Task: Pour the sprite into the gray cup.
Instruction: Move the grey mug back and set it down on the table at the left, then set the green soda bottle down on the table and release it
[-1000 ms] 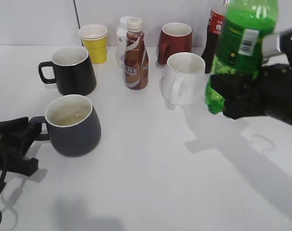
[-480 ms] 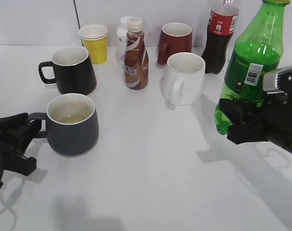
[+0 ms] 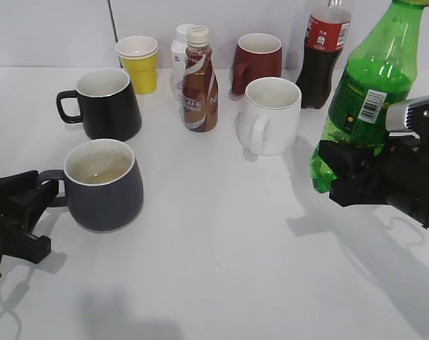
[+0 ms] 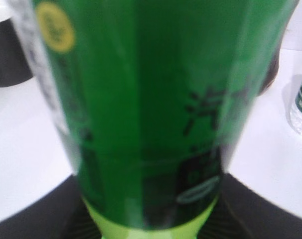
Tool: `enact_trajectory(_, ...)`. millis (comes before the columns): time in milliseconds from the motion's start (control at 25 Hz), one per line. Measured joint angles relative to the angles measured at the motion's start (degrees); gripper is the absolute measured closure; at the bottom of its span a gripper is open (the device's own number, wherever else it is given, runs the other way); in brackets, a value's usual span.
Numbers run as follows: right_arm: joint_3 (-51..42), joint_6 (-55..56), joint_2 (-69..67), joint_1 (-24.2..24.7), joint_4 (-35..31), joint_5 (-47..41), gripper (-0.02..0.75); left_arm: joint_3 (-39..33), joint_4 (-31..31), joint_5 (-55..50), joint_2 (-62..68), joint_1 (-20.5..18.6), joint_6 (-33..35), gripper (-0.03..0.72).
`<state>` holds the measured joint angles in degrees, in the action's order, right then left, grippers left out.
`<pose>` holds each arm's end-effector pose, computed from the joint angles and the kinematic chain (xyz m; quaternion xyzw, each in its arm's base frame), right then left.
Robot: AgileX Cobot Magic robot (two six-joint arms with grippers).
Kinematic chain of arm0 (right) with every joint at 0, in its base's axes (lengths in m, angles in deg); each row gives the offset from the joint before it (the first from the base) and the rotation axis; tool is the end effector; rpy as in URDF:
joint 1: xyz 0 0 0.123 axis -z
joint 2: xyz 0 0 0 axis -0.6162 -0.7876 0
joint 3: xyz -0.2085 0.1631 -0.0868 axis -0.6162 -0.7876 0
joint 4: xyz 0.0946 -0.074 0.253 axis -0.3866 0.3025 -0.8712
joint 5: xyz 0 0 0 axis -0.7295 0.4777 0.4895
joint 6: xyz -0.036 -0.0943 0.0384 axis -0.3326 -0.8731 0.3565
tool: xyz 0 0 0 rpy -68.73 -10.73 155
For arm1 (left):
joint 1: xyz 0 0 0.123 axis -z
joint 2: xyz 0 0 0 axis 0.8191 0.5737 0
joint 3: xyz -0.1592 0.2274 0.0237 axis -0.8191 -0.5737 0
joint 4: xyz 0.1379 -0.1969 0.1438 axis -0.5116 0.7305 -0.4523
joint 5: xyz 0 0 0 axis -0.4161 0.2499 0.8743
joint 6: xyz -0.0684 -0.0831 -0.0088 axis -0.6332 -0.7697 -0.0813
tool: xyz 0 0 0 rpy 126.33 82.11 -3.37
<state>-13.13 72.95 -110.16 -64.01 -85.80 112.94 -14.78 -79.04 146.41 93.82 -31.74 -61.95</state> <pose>0.2341 0.1140 0.1373 -0.1558 0.7684 0.1555 0.6010 0.1896 -0.0822 0.0991 0.1999 0.7604 -0.0960 0.6104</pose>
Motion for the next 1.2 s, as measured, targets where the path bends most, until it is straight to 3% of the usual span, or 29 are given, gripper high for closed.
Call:
enact_trajectory(800,0.0,-0.1,-0.5,0.0,0.0,0.2,0.400,-2.7,3.8,1.0,0.0,0.0,0.0,0.411)
enact_trajectory(1200,0.0,-2.5,-9.5,0.0,2.1,4.0,0.400,-3.9,3.9,1.1,-1.0,0.0,0.0,0.411)
